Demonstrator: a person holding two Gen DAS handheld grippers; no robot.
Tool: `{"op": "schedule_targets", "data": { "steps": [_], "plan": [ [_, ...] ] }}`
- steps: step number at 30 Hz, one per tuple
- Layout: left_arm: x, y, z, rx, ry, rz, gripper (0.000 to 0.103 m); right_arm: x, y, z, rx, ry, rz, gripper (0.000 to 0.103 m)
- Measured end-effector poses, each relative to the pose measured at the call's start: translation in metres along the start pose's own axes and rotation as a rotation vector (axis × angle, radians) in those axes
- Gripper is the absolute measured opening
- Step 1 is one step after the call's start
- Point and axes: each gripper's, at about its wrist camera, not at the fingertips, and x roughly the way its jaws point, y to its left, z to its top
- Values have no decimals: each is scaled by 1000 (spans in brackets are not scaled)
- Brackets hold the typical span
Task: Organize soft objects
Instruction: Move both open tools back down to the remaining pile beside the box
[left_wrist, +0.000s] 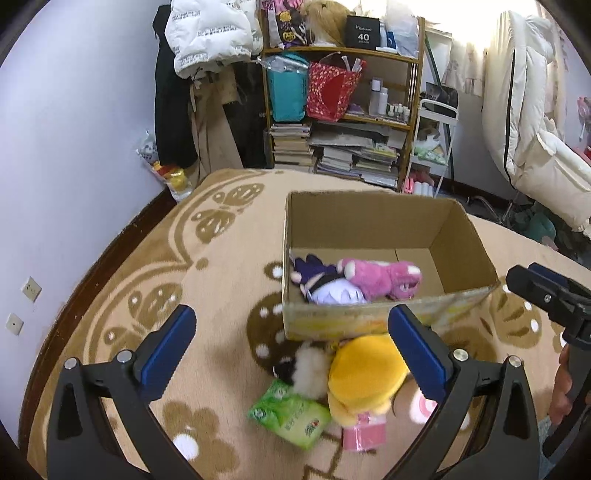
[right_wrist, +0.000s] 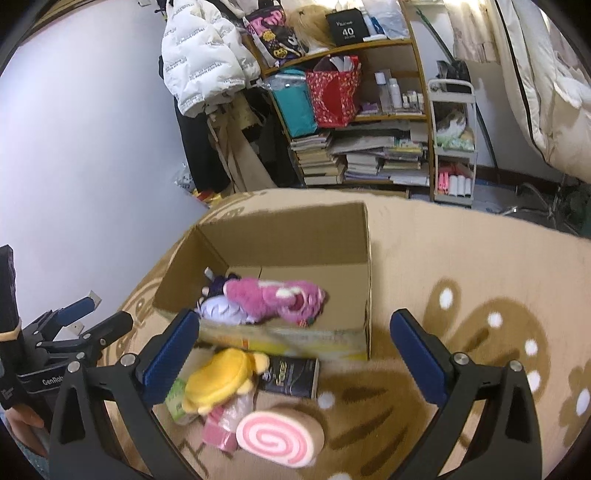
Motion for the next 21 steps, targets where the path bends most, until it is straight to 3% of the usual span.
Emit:
{"op": "schedule_targets", "data": {
  "steps": [5,15,21],
  "plan": [
    [-1,-2,-8,34,7,32,103,0,-1,-14,6,34,-2,103],
    [9,-6,-23,45,68,-2,103,10,0,-38,-3,92,-64,103],
    [18,-9,-33,37,110,-15,103,26,2,-57,-5,170,-50,92]
  ]
}}
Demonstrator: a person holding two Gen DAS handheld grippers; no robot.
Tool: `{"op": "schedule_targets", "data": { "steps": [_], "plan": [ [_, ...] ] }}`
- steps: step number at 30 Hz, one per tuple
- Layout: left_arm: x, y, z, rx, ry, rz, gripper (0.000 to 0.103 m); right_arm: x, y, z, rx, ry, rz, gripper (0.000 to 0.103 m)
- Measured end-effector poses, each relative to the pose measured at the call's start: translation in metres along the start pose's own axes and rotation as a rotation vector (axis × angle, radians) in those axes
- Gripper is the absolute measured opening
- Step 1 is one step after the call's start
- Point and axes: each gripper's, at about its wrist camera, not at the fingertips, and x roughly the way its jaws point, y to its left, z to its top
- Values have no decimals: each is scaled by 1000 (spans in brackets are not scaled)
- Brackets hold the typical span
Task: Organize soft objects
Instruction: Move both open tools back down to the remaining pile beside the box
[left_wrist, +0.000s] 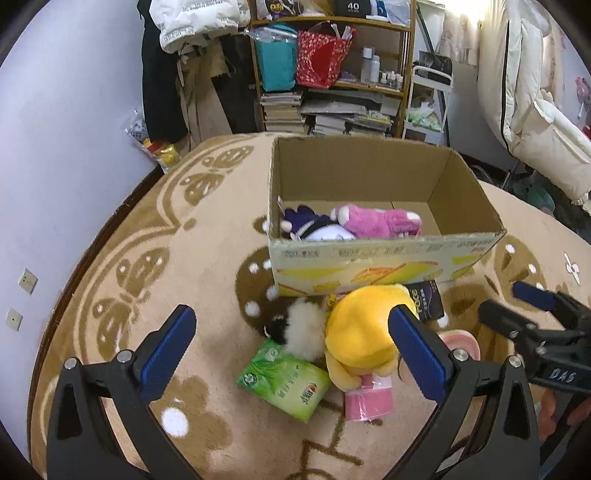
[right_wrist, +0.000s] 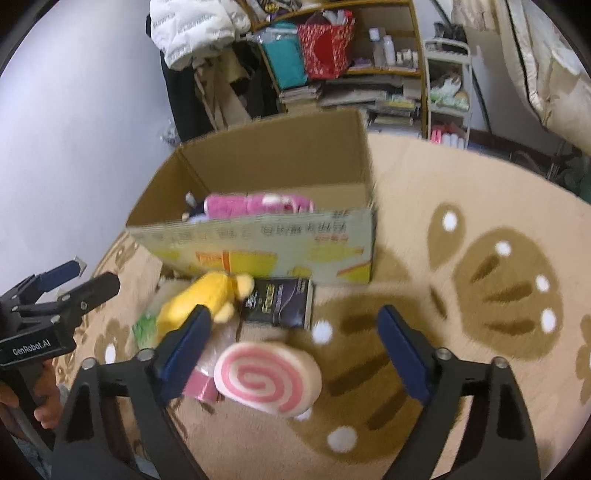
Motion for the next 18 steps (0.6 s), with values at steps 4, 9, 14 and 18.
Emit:
{"op": "schedule_targets", "data": {
  "steps": [4,9,14,18],
  "plan": [
    [8,-2,-2,-14,35,-38,103,15,6,-9,-26,48,-12,92],
    [13,-7,-3,-10,51,-63,103,25,9,-17,-47,73,-30,92],
    [23,-13,-4,13,79,-75,103,36,7,-21,-50,98,-31,92],
    [30,-14,-5,6,97,-92,103,41,8,-22,-44,106,-22,92]
  ]
}}
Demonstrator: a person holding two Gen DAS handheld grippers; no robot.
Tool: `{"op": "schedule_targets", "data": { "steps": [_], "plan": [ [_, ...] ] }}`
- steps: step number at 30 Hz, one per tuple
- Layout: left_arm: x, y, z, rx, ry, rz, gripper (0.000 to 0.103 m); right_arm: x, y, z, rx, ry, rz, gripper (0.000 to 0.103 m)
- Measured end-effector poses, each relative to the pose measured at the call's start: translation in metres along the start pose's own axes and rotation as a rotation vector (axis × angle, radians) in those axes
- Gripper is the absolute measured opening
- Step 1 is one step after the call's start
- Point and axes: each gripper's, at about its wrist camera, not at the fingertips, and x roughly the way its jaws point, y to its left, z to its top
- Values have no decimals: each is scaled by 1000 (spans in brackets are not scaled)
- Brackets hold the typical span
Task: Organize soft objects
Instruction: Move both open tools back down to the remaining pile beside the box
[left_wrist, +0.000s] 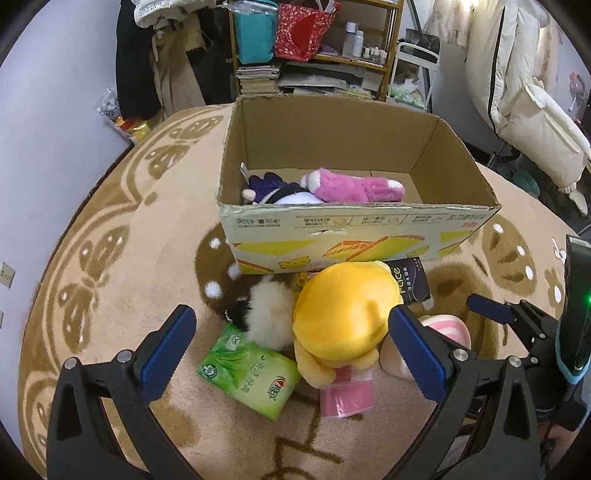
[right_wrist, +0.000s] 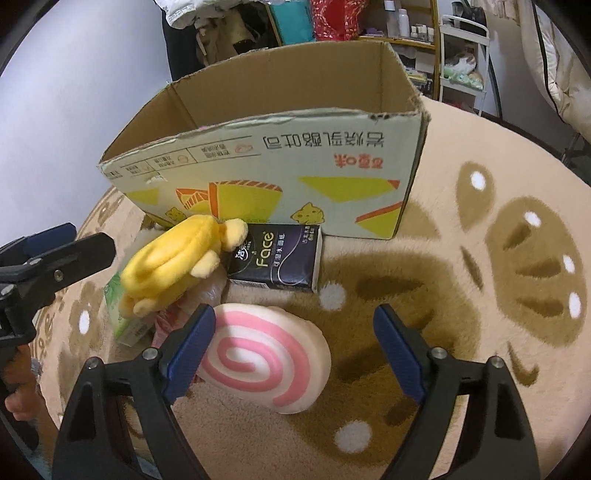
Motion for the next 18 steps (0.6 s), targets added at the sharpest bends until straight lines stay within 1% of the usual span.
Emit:
{"op": "schedule_targets", "data": {
  "steps": [5,9,15,18],
  "plan": [
    [8,2,2,-26,19,-27,103,5,3,0,-3,3,13,92],
    [12,1,2,-24,29,-33,103,9,0,0,3,14,16,92],
    [17,0,3,-40,41,-69,103,17,-3,0,17,32,9,92],
    [19,-4,3,-29,45,-78,103,23,-2,0,22,45,5,92]
  ]
}}
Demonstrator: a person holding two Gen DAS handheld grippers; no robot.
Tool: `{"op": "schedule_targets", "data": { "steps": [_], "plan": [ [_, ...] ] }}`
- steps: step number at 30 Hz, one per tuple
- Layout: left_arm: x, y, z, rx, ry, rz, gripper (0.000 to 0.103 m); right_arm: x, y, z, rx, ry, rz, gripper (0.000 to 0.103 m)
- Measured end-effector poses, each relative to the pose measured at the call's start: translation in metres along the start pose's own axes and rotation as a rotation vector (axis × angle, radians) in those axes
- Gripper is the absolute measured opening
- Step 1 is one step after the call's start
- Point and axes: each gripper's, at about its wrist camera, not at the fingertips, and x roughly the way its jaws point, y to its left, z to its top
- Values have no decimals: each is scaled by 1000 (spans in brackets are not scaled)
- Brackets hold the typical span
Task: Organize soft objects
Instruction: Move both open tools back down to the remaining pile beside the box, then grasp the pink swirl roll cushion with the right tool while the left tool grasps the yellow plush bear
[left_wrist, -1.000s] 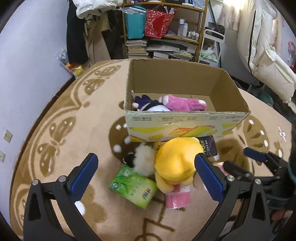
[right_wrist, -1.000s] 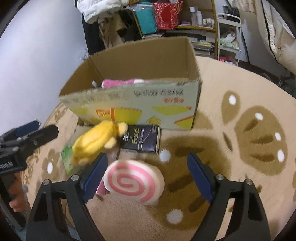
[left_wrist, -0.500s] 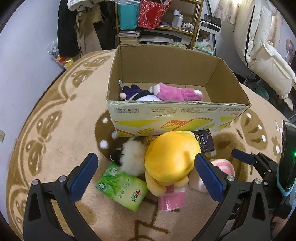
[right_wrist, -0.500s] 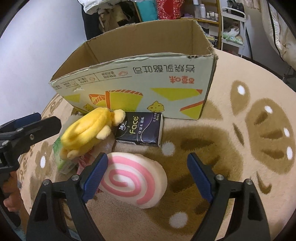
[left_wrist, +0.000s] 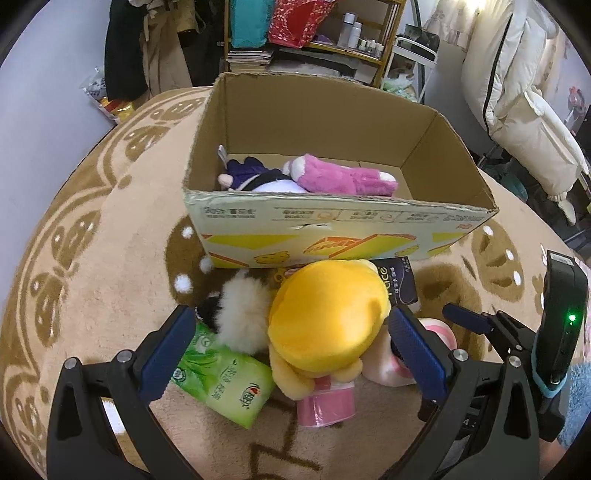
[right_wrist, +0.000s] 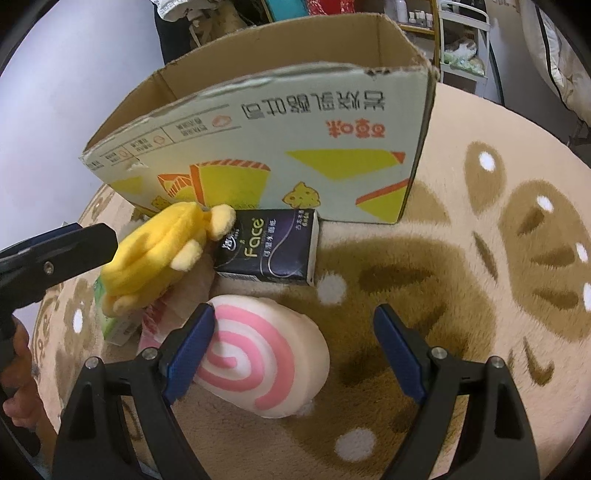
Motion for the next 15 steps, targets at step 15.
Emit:
{"op": "schedule_targets", "data": {
  "steps": [15],
  "plan": [
    [26,-16,-1,48,65,-17,103,15,12,-1,-3,28,51,65]
  ]
}}
